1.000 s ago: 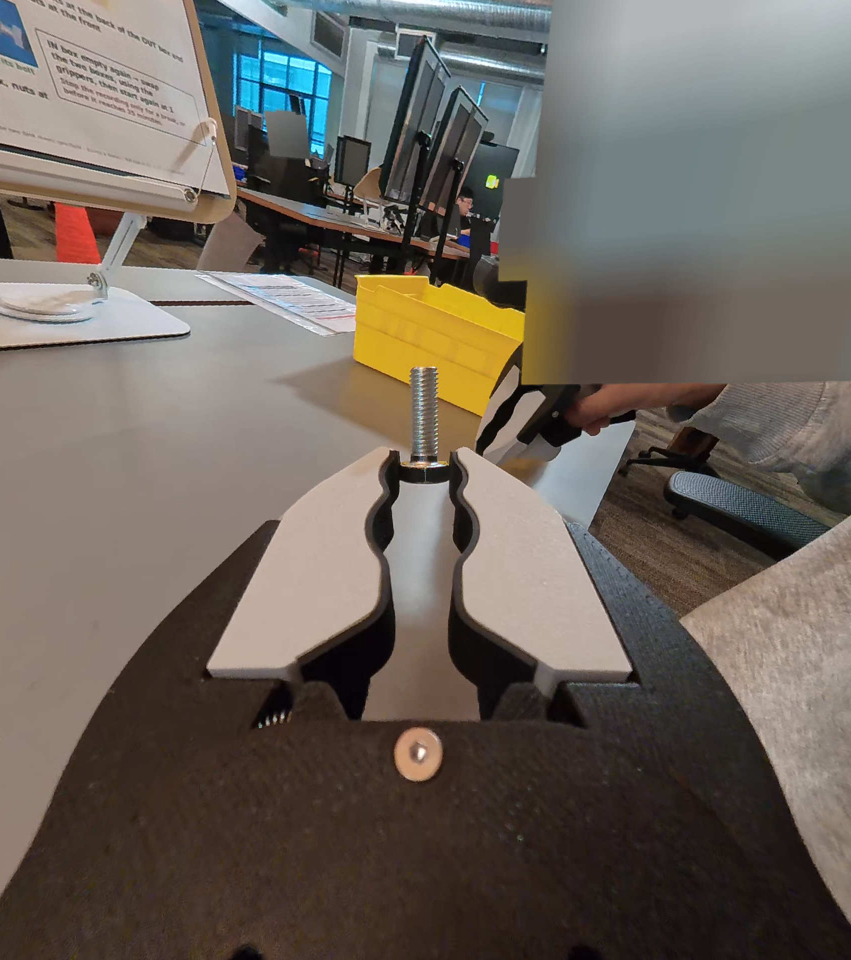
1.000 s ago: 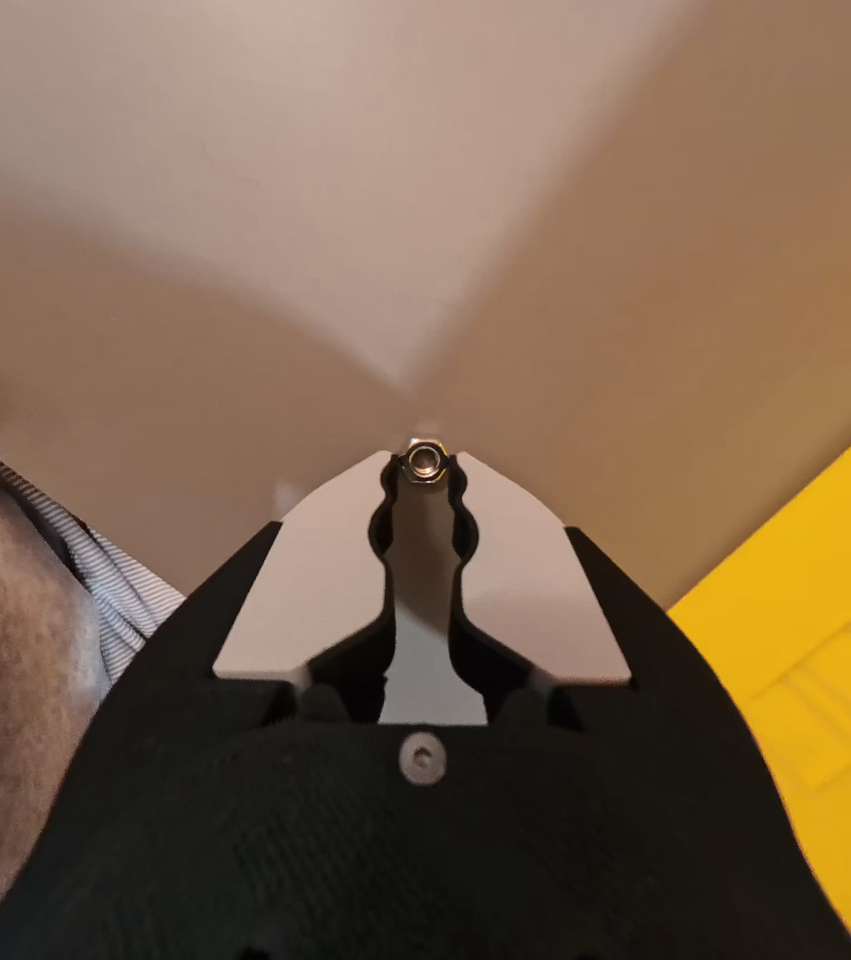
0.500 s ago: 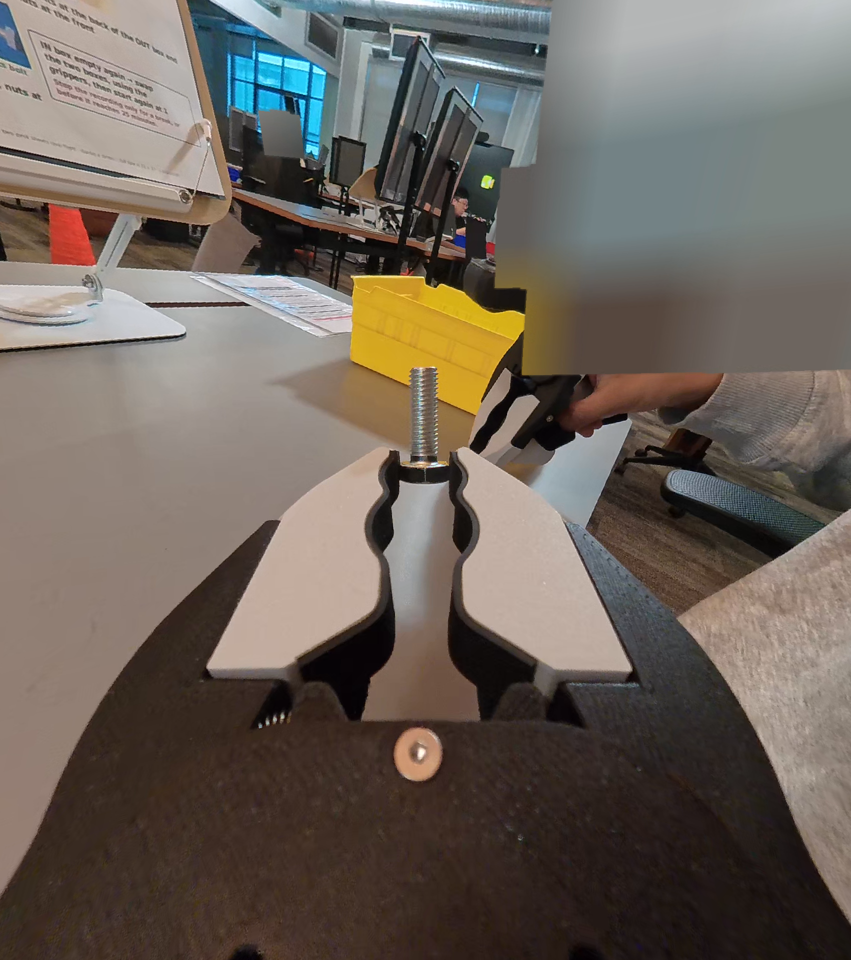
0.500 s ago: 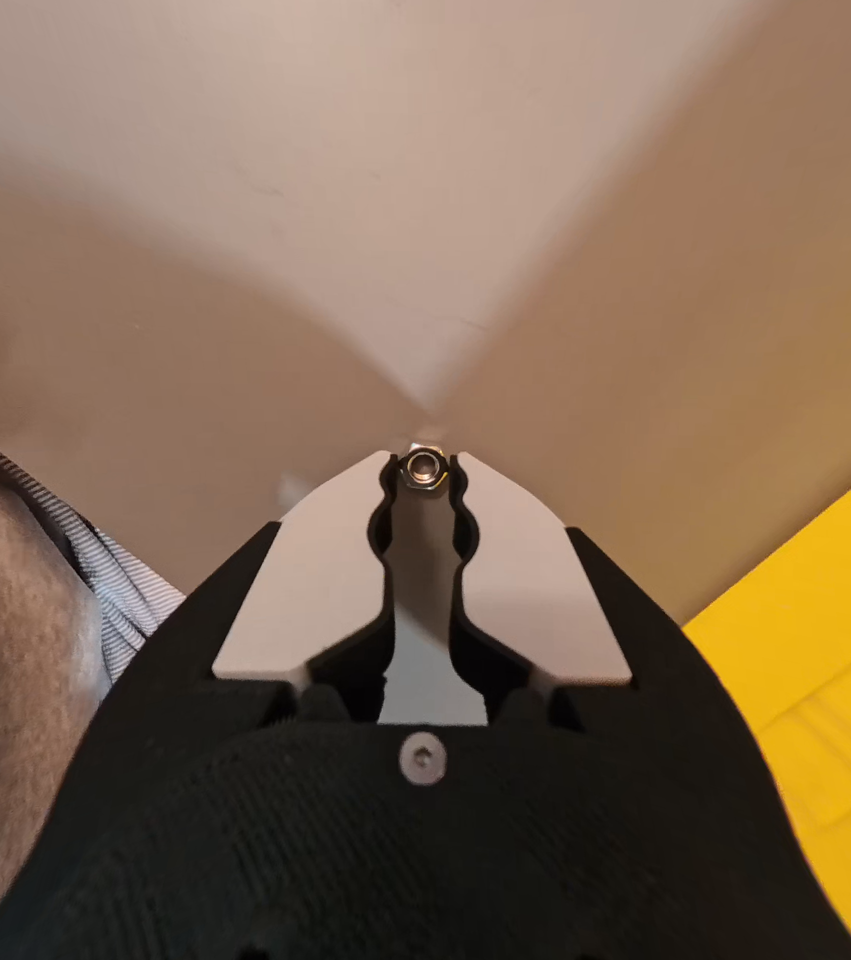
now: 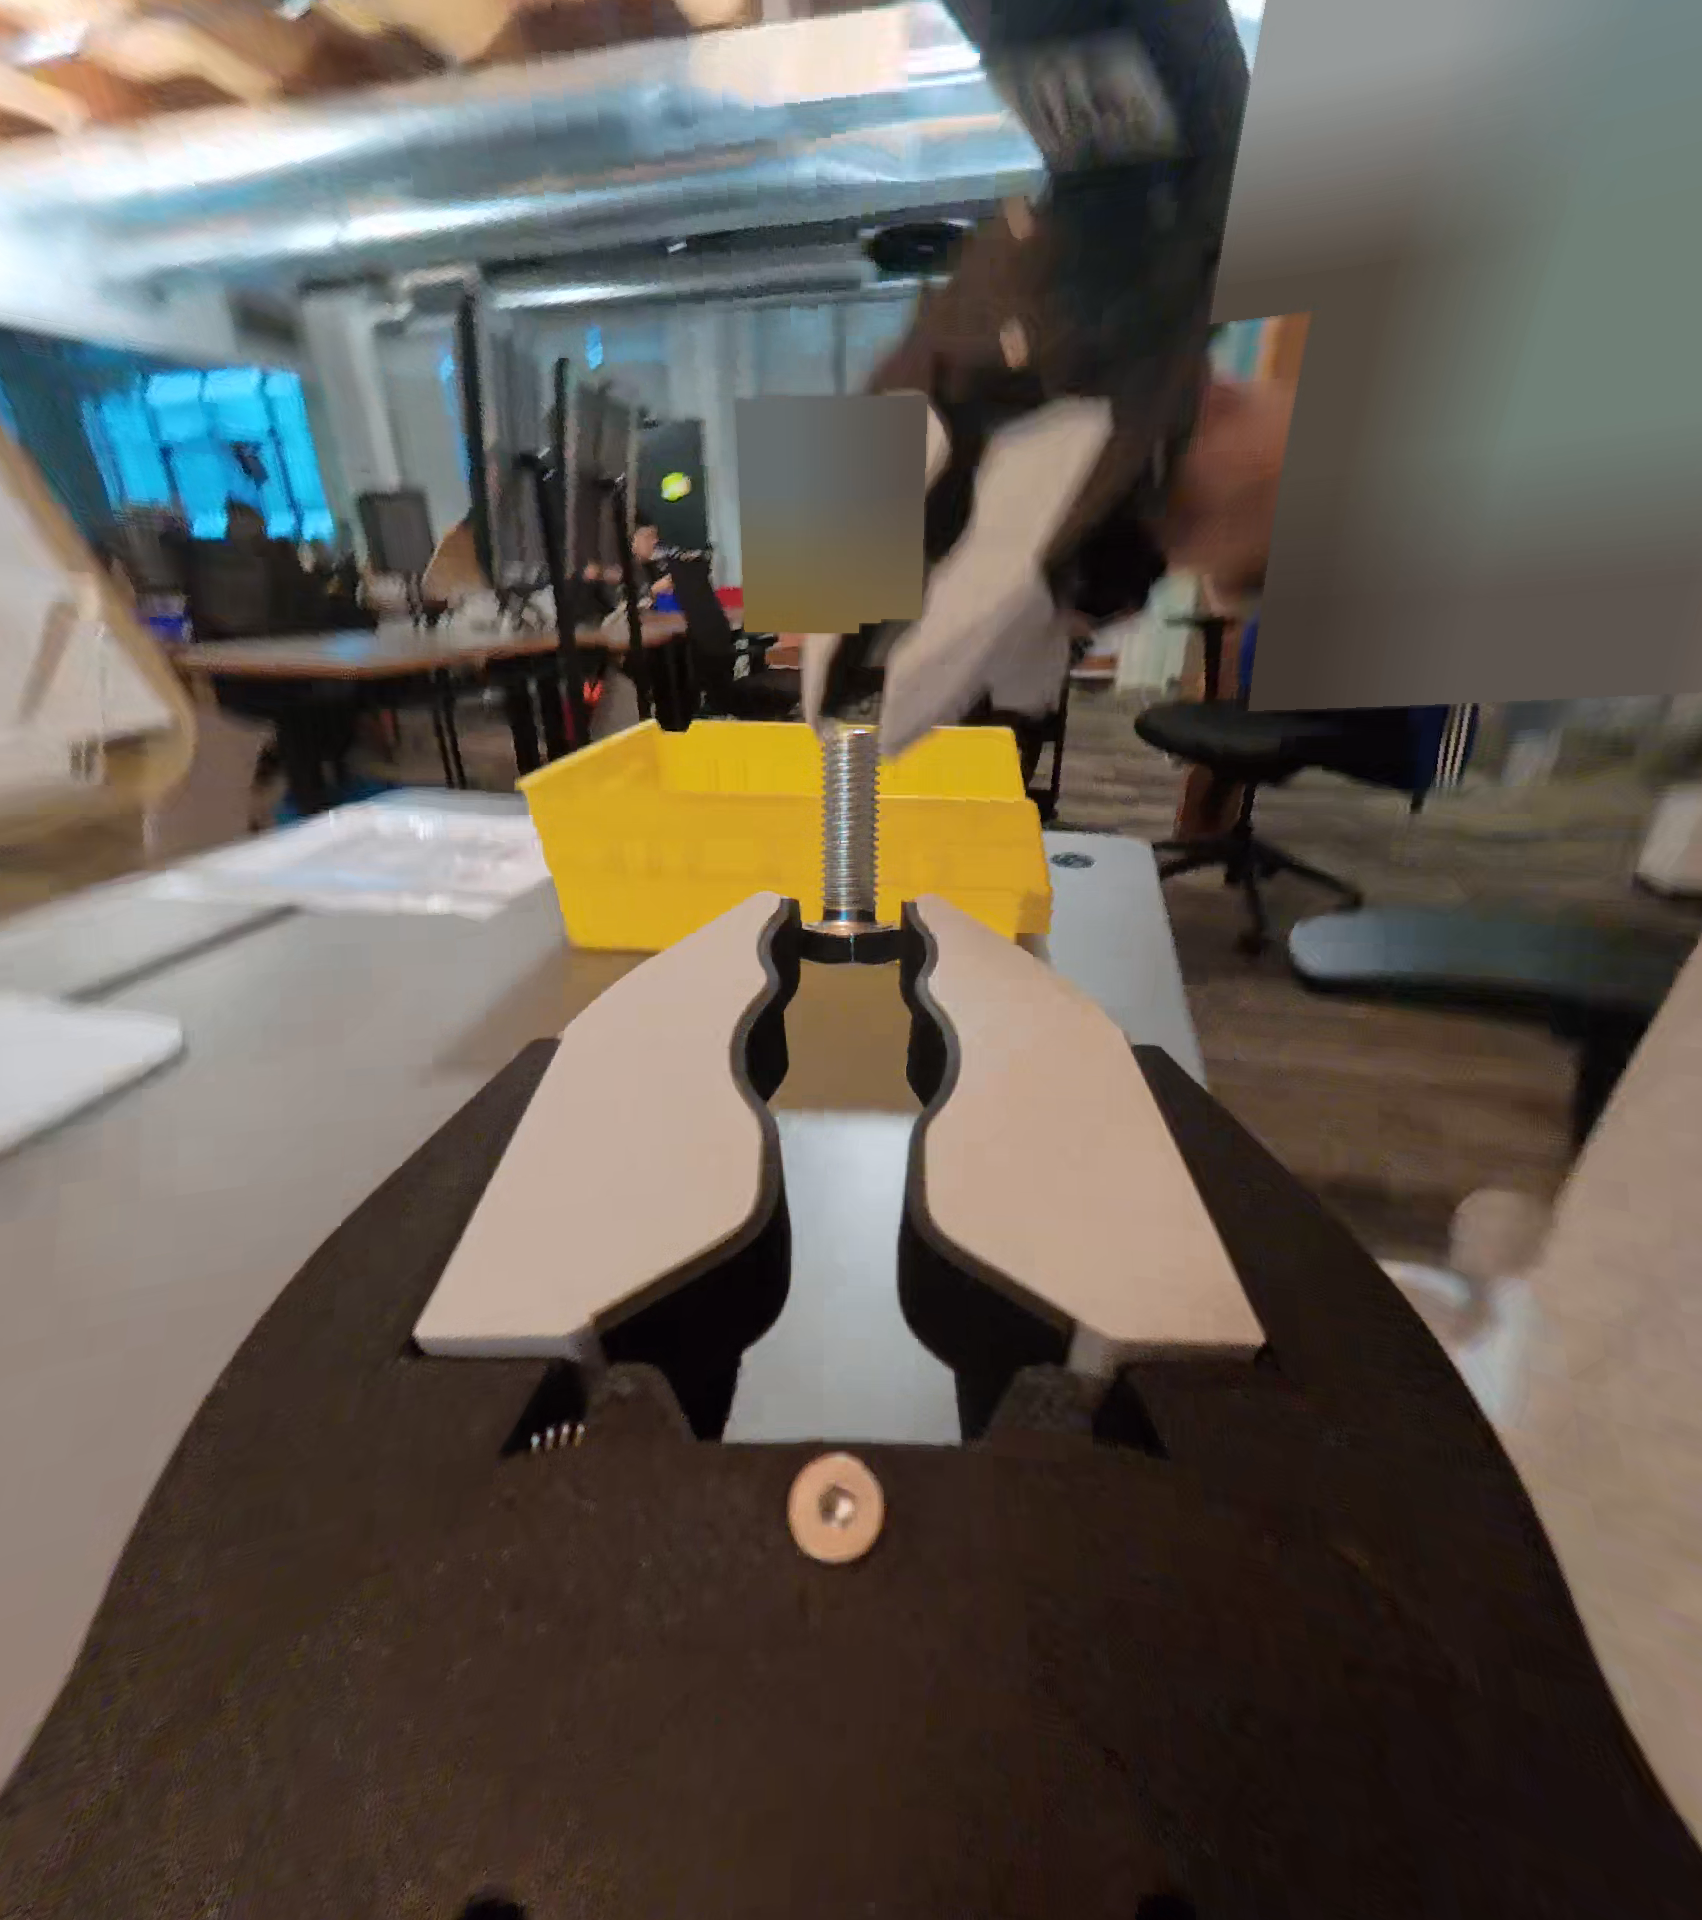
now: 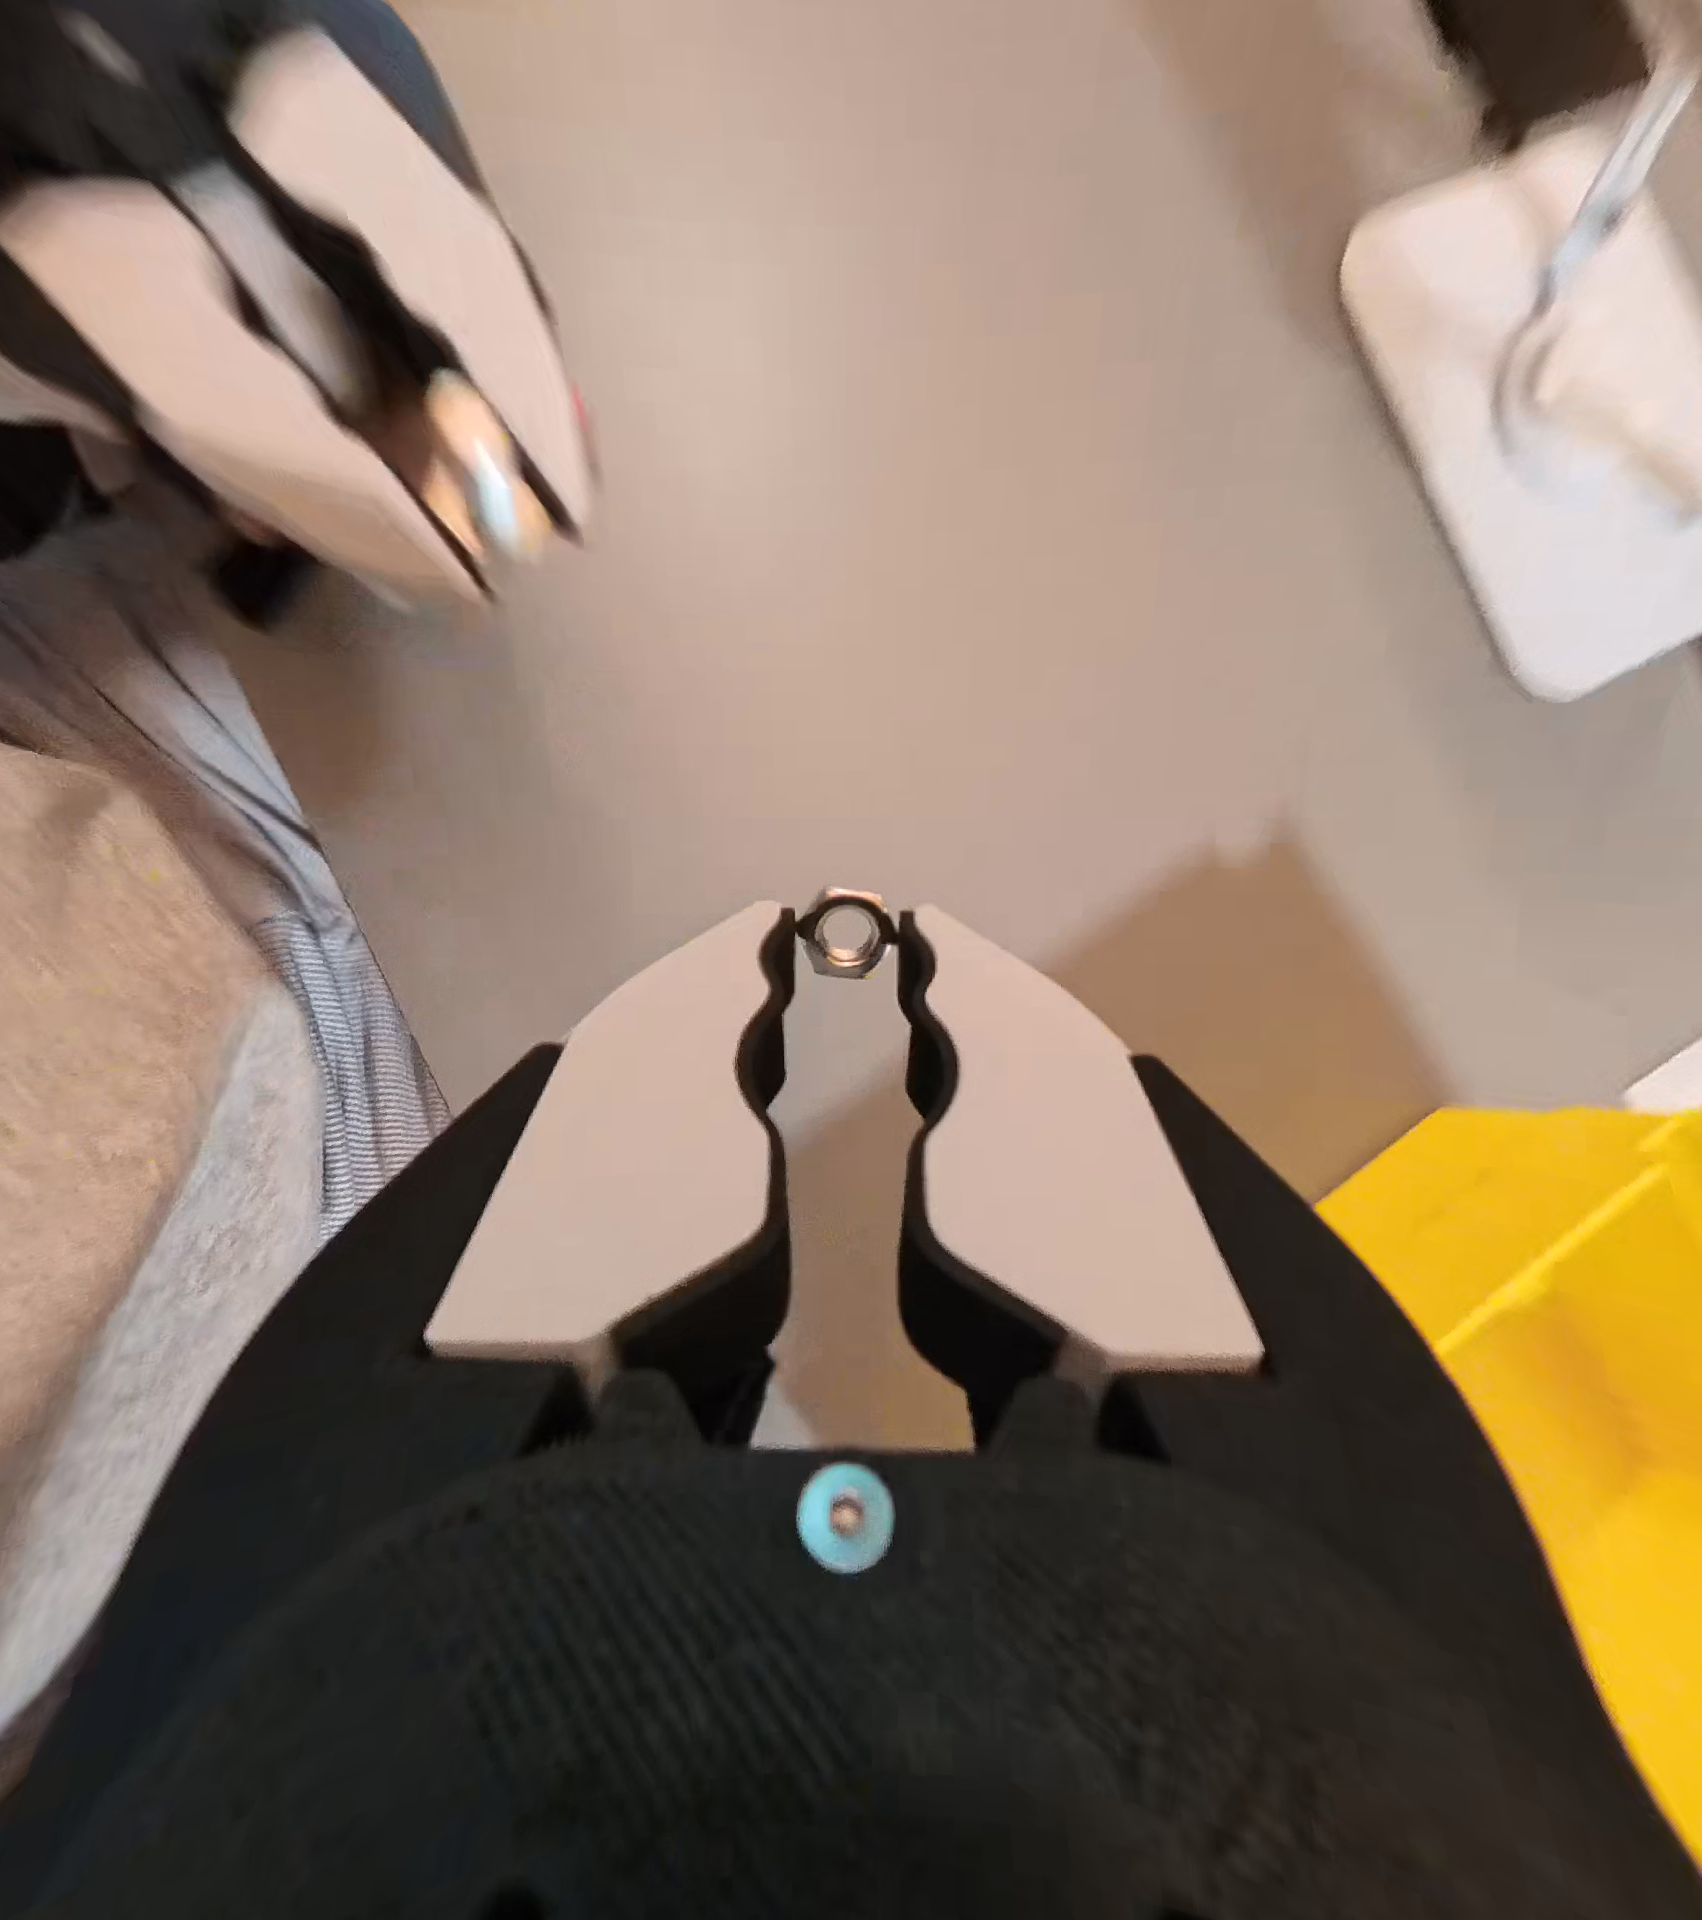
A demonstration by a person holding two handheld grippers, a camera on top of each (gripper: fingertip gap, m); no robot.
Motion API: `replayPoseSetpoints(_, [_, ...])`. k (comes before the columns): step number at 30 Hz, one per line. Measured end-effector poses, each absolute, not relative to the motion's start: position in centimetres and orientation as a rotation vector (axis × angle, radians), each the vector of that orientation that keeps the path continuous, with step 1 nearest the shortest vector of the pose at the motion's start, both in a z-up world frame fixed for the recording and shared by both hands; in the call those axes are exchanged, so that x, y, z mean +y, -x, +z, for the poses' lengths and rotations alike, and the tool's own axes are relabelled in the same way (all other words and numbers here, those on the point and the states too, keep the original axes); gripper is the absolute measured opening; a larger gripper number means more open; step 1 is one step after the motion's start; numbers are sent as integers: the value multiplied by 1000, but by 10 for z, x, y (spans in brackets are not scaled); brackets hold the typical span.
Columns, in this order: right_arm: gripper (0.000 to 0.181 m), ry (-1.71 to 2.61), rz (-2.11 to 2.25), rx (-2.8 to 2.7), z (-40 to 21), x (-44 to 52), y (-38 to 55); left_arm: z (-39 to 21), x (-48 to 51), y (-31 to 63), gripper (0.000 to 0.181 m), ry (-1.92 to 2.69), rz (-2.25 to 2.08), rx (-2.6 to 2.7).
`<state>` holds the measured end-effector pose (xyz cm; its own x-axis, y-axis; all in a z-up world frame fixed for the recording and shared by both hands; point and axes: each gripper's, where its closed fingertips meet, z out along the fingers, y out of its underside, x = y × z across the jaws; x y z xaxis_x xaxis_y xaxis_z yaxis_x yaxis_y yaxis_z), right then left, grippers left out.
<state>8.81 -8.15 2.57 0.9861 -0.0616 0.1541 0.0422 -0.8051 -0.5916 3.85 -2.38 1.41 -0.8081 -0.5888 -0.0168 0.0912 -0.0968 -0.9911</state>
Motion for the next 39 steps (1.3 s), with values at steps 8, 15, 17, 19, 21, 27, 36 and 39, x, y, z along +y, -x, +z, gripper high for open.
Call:
replayPoseSetpoints(8, [19, 2521, -71, -584, 74, -31, -48, 6, -25, -51, 19, 407, -2159, 1685])
replayPoseSetpoints(15, [19, 2660, 23, -925, 59, -2, -33, 15, -11, -45, 19, 455, -2340, 1613])
replayPoseSetpoints(17, [19, 2688, 35, -968, 55, 3, -33, 19, -6, -45, 19, 463, -2390, 1590])
replayPoseSetpoints(19, [19, 2701, 14, -1005, 53, 8, -35, 22, -3, -44, 19, 463, -2412, 1574])
replayPoseSetpoints(21, [19, 2714, 29, -1026, 52, 11, -35, 22, -3, -43, 19, 447, -2393, 1583])
replayPoseSetpoints(27, [19, 2746, 68, -1064, 46, 7, -33, 19, -7, -40, 19, 399, -2333, 1609])
replayPoseSetpoints(36, [19, 2710, 64, -1056, 43, 2, -31, 16, -11, -39, 19, 388, -2306, 1634])
replayPoseSetpoints(39, [19, 2710, 51, -1047, 41, 1, -32, 14, -12, -40, 19, 399, -2294, 1640])
